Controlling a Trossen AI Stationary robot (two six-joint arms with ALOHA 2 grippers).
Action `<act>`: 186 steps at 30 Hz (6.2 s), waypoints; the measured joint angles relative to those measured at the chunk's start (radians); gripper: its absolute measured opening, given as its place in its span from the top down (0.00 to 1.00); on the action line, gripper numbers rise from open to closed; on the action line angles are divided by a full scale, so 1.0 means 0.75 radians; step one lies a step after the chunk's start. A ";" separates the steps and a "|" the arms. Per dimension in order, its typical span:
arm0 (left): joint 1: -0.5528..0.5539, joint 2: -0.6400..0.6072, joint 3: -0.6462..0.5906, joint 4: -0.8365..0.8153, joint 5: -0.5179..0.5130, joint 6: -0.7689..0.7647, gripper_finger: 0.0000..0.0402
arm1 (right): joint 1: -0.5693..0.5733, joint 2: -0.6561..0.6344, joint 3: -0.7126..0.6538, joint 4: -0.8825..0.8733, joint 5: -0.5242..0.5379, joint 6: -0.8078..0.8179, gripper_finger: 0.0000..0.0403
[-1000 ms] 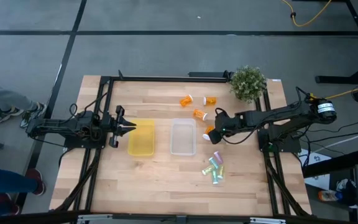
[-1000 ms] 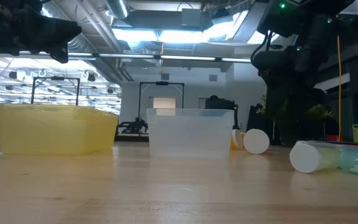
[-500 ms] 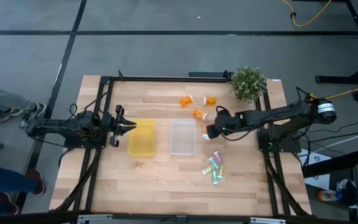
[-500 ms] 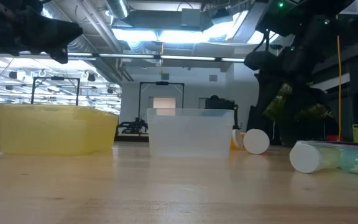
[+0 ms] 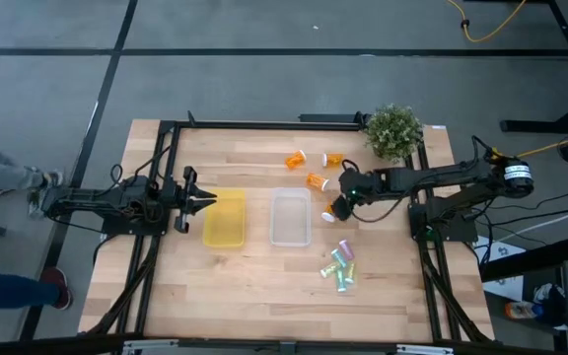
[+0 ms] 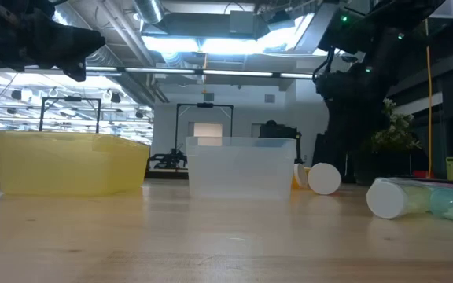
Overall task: Pick and place medicine bottles into bin by pill shape (circle, oval)
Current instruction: Put the orange pill bottle into the yellow bin, then put the pink pill bottle into the transparent bin
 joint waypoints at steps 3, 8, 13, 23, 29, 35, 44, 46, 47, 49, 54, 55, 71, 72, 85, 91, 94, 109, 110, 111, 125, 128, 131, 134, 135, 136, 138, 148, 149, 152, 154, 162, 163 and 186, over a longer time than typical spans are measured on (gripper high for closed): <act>0.000 0.000 0.000 0.000 0.000 0.000 0.87 | 0.010 0.000 -0.001 0.022 -0.034 -0.463 0.36; 0.000 0.000 0.000 0.000 0.001 0.000 0.87 | 0.020 0.000 -0.001 0.170 -0.236 -1.040 0.36; 0.000 0.000 0.000 0.000 0.001 0.000 0.87 | 0.039 0.001 -0.001 0.103 -0.351 -1.392 0.36; 0.000 0.000 0.000 -0.071 0.001 0.000 0.87 | 0.065 0.082 -0.001 0.204 -0.134 -1.727 0.36; 0.000 0.000 0.000 -0.071 0.002 0.000 0.87 | 0.065 0.194 0.040 0.127 -0.131 -1.799 0.36; 0.000 0.000 0.000 -0.070 0.001 0.000 0.87 | 0.061 0.297 0.097 0.107 -0.130 -1.800 0.36; 0.000 0.000 0.000 -0.069 0.002 0.000 0.87 | 0.062 0.400 0.098 0.102 -0.098 -1.669 0.36; 0.000 0.000 0.000 -0.069 0.002 0.000 0.87 | 0.061 0.381 0.094 0.099 -0.075 -1.554 0.36; 0.000 0.000 0.000 -0.069 0.002 0.000 0.87 | 0.061 0.369 0.094 0.096 -0.068 -1.489 0.36; 0.000 0.000 0.000 -0.069 0.002 0.000 0.87 | 0.060 0.348 0.095 0.067 -0.065 -1.374 0.37; 0.000 0.000 0.000 -0.069 0.002 0.000 0.87 | 0.061 0.357 0.089 0.044 -0.149 -1.195 0.46; 0.000 0.000 0.000 -0.069 0.002 0.000 0.87 | 0.061 0.364 0.089 0.046 -0.173 -1.172 0.48; 0.000 0.000 0.000 -0.069 0.002 -0.001 0.87 | 0.074 0.362 0.276 -0.250 -0.190 -0.746 0.56; 0.000 0.000 0.000 -0.068 0.002 -0.001 0.87 | 0.076 0.360 0.316 -0.306 -0.172 -0.740 0.56; 0.000 0.000 0.000 -0.069 0.002 -0.001 0.87 | 0.125 0.358 0.799 -0.472 -0.025 -0.783 0.55; 0.000 0.000 0.000 -0.069 0.002 -0.001 0.87 | 0.126 0.369 0.798 -0.049 -0.072 -0.819 0.55; 0.000 0.000 0.000 -0.068 0.002 -0.001 0.87 | 0.130 0.416 0.788 0.107 -0.092 -0.785 0.55; 0.000 0.000 0.000 -0.068 0.002 -0.001 0.87 | 0.181 0.991 1.141 0.391 -0.215 -0.787 0.54; 0.000 0.000 0.000 -0.068 0.002 -0.001 0.87 | 0.181 1.032 1.186 0.387 -0.216 -0.788 0.54; 0.000 0.000 0.000 -0.068 0.002 -0.001 0.87 | 0.181 1.067 1.228 0.386 -0.216 -0.788 0.54; 0.000 -0.001 0.000 -0.067 0.002 0.023 0.87 | 0.181 1.195 1.452 0.364 -0.215 -0.629 0.47; 0.000 -0.001 -0.001 -0.067 0.002 0.051 0.87 | 0.181 1.195 1.452 0.364 -0.215 -0.604 0.44; 0.000 0.000 0.000 -0.068 0.002 0.067 0.87 | 0.181 1.195 1.452 0.365 -0.214 -0.602 0.42; 0.000 -0.001 0.000 -0.079 0.002 0.062 0.87 | 0.181 1.195 1.452 0.373 -0.214 -0.603 0.41; 0.000 -0.001 0.000 -0.099 0.002 0.059 0.87 | 0.181 1.195 1.452 0.373 -0.213 -0.603 0.41; 0.000 -0.001 0.005 -0.144 0.001 0.058 0.87 | 0.181 1.195 1.452 0.372 -0.213 -0.603 0.41; 0.000 -0.001 0.022 -0.263 -0.010 0.032 0.87 | 0.181 1.193 1.452 0.358 -0.213 -0.603 0.41; 0.000 0.018 0.137 -0.709 -0.028 -0.245 0.87 | 0.154 0.992 1.452 -0.007 -0.171 -0.407 0.42; 0.000 0.021 0.138 -0.726 -0.028 -0.264 0.87 | 0.151 0.965 1.452 -0.071 -0.154 -0.391 0.43; 0.000 0.024 0.139 -0.740 -0.028 -0.324 0.87 | 0.152 0.865 1.452 -0.319 -0.093 -0.349 0.45; 0.000 0.039 0.139 -0.741 -0.021 -0.372 0.87 | 0.153 0.803 1.452 -0.490 -0.065 -0.328 0.46; 0.000 0.181 0.139 -0.742 0.013 -0.500 0.87 | 0.219 0.609 1.452 -1.226 -0.058 -0.032 0.48; 0.000 0.205 0.139 -0.741 0.010 -0.500 0.87 | 0.237 0.593 1.452 -1.306 -0.061 0.014 0.48; 0.000 0.308 0.138 -0.696 0.012 -0.489 0.87 | 0.625 0.492 0.991 -1.003 -0.068 0.570 0.48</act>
